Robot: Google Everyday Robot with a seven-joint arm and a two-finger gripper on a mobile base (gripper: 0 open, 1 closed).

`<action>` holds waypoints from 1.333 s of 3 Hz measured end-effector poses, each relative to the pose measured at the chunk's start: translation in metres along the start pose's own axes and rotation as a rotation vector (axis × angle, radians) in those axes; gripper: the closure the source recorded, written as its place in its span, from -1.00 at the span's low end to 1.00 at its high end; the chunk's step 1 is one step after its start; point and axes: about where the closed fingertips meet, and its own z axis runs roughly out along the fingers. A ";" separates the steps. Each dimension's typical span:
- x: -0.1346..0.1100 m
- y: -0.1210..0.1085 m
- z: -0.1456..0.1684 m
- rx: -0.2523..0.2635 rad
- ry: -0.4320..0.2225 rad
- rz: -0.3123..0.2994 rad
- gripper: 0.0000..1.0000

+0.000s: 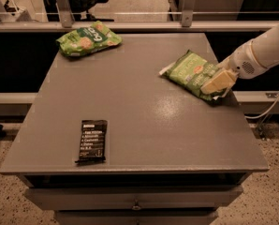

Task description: Move green jalapeno chip bag near green rice chip bag

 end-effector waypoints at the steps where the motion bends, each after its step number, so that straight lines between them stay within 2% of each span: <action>1: -0.015 0.002 -0.011 -0.009 -0.036 -0.004 0.31; 2: -0.035 0.002 -0.033 0.018 -0.075 -0.036 0.78; 3: -0.035 0.003 -0.031 0.014 -0.074 -0.036 1.00; 4: -0.035 0.003 -0.031 0.014 -0.074 -0.036 1.00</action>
Offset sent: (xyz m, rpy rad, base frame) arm -0.0028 0.0093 0.0896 0.0451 -0.1483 0.0309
